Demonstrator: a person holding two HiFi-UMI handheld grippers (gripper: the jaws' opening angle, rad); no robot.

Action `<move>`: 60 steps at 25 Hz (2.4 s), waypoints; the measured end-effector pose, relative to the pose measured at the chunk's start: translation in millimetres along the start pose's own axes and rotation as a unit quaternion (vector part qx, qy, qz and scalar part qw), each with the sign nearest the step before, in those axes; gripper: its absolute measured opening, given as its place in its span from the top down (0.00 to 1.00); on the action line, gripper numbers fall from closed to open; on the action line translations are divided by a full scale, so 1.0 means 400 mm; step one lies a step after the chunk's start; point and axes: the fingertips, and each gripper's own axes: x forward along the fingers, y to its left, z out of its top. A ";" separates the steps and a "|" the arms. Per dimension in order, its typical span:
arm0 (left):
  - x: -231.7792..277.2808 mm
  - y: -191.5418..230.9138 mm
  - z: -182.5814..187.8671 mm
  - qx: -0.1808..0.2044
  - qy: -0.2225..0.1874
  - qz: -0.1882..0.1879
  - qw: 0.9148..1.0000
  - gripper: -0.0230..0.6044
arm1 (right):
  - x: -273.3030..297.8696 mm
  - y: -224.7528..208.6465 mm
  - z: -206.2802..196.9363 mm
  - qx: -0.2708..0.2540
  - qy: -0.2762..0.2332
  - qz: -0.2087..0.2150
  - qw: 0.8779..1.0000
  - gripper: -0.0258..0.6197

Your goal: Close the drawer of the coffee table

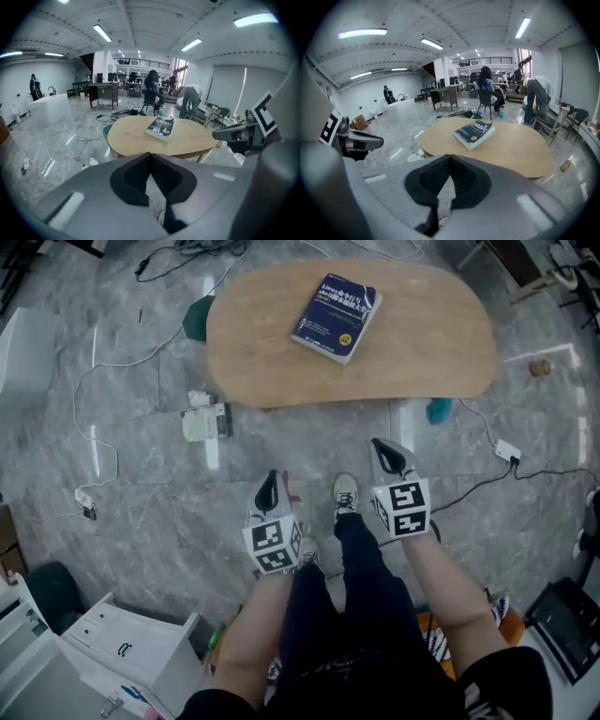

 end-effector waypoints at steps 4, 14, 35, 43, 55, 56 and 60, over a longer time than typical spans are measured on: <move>-0.130 -0.055 0.089 0.020 -0.005 -0.036 0.999 0.96 | -0.113 0.074 0.088 -0.003 -0.015 0.025 1.000 0.96; -0.479 -0.060 0.190 0.064 -0.042 -0.097 0.992 0.96 | -0.387 0.316 0.230 -0.011 -0.076 0.039 0.996 0.96; -0.997 -0.066 -0.024 0.038 -0.062 -0.176 0.982 0.96 | -0.893 0.718 0.035 -0.040 -0.110 0.055 0.992 0.96; -1.069 -0.175 -0.052 0.066 -0.077 -0.180 0.978 0.96 | -0.983 0.757 -0.061 -0.045 -0.095 0.100 0.989 0.96; -1.159 -0.439 -0.154 0.048 -0.076 -0.159 0.983 0.96 | -1.186 0.615 -0.213 -0.064 -0.083 0.144 0.984 0.96; -1.172 -0.459 -0.164 0.049 -0.078 -0.158 0.983 0.96 | -1.203 0.609 -0.232 -0.061 -0.082 0.150 0.983 0.96; -1.210 -0.537 -0.204 0.056 -0.081 -0.156 0.983 0.96 | -1.261 0.575 -0.289 -0.061 -0.086 0.160 0.982 0.96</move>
